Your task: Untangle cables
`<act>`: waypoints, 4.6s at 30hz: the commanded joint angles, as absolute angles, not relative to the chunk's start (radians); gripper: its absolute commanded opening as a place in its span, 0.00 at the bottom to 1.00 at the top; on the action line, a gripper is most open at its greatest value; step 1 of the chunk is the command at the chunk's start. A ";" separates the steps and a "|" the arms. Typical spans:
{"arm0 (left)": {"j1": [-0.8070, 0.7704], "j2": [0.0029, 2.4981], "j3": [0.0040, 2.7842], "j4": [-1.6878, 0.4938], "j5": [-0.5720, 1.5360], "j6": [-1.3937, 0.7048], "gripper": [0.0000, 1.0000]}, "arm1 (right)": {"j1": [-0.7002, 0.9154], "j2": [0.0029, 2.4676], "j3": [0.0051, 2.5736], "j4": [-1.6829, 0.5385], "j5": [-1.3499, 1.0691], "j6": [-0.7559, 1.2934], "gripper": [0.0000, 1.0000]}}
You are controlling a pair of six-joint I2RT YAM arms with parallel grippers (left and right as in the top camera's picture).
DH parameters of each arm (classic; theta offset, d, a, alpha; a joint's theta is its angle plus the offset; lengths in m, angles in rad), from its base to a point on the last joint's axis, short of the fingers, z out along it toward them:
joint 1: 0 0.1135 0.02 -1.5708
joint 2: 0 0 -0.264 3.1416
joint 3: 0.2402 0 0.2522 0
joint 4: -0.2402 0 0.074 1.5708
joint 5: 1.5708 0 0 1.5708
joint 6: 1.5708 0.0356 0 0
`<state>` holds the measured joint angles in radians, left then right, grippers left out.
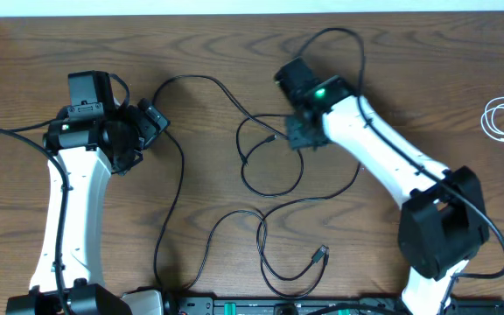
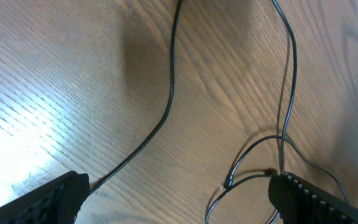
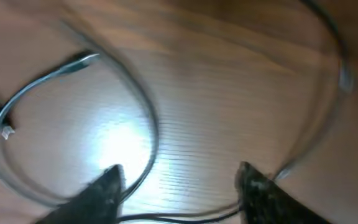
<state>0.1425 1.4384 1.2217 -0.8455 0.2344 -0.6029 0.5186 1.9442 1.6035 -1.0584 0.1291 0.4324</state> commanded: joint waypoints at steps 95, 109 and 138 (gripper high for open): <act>0.146 1.442 1.227 -0.849 0.236 -0.607 0.98 | 0.486 1.958 1.146 -0.830 -0.090 1.384 0.27; 0.146 1.442 1.227 -0.849 0.236 -0.607 0.98 | 0.473 1.958 1.144 -0.905 0.125 1.414 0.27; 0.146 1.442 1.227 -0.849 0.236 -0.607 0.98 | 0.390 1.860 1.141 -0.934 0.170 1.091 0.01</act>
<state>0.1425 1.4384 1.2217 -0.8455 0.2344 -0.6029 0.4248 1.8786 1.1229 -0.9211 0.1246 1.2549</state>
